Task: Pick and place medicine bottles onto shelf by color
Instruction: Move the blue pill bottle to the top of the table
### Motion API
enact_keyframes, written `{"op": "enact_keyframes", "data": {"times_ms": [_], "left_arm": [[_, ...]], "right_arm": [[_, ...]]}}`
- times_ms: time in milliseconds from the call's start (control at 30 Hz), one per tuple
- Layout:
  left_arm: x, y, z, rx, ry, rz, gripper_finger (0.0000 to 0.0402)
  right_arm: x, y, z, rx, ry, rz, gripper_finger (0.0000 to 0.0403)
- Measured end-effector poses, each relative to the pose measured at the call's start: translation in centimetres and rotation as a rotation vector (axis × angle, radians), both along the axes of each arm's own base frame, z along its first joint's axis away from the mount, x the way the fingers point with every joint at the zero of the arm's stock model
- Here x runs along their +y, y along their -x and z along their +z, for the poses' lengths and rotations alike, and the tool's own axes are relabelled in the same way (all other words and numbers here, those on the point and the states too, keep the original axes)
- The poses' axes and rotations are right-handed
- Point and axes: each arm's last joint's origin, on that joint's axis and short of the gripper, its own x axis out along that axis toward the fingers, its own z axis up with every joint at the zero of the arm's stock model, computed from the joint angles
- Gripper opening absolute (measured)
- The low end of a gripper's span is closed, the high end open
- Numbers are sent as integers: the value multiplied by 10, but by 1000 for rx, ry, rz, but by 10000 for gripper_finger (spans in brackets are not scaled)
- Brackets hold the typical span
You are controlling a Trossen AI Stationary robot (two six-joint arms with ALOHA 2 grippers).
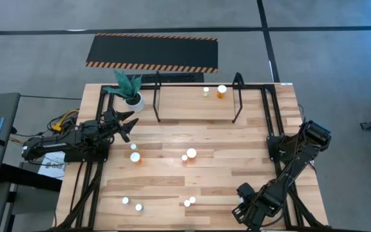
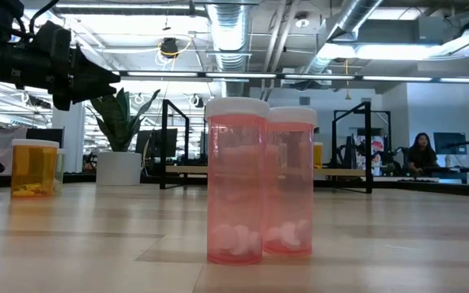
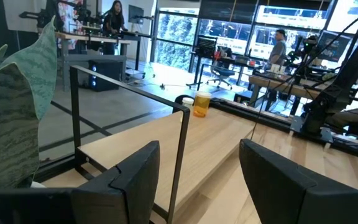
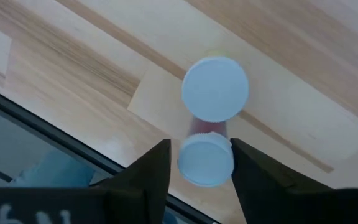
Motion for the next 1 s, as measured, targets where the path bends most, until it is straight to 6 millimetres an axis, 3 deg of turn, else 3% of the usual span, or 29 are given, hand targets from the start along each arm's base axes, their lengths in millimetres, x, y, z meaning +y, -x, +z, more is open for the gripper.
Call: {"op": "enact_keyframes", "data": {"times_ms": [267, 600, 1000], "left_arm": [[0, 0, 0, 0, 0, 0, 208], [0, 0, 0, 0, 0, 0, 208], [0, 0, 0, 0, 0, 0, 208]], "right_arm": [[0, 0, 0, -1, -3, -2, 137], [-1, 5, 1, 54, -1, -9, 140], [-27, 22, 31, 99, 73, -37, 134]]}}
